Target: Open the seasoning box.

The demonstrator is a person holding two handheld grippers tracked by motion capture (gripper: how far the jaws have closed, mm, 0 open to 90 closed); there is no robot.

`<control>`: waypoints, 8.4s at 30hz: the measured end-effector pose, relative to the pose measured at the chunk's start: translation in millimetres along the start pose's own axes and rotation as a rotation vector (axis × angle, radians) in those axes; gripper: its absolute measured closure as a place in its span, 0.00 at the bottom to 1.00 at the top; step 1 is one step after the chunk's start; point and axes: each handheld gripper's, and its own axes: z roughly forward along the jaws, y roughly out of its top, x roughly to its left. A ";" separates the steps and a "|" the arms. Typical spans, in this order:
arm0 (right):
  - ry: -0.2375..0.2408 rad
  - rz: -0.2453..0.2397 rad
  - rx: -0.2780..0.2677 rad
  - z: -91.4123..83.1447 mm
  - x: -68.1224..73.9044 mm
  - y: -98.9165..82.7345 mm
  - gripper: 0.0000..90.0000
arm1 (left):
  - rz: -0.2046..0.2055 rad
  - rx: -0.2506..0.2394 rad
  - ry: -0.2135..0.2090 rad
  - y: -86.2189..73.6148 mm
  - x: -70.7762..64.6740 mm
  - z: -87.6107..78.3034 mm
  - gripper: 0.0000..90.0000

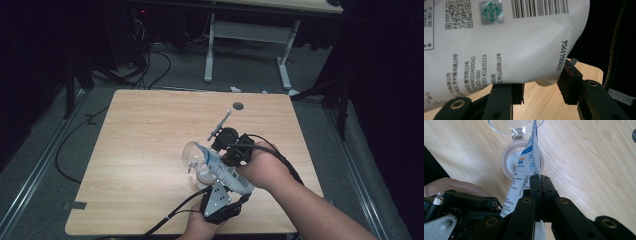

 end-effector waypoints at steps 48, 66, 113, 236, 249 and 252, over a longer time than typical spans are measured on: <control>-0.005 0.001 -0.006 -4.7 -2.5 5.9 1.00 | -0.038 -0.030 -0.001 7.3 2.0 3.0 0.66; -0.011 -0.008 -0.007 -7.5 -0.7 7.2 1.00 | -0.039 -0.042 -0.001 9.0 1.7 2.0 0.66; -0.020 -0.025 -0.004 -12.7 3.4 11.3 1.00 | -0.050 -0.065 -0.006 13.6 1.2 -1.4 0.66; -0.023 -0.049 0.007 -13.1 5.6 12.8 1.00 | -0.060 -0.072 0.008 18.9 -4.1 -1.0 0.66; -0.024 -0.052 0.010 -12.9 6.6 13.7 1.00 | -0.059 -0.071 0.007 20.2 -3.2 -1.4 0.66; -0.024 -0.051 0.009 -12.9 6.5 13.4 1.00 | -0.053 -0.067 0.006 19.3 -3.2 -1.4 0.66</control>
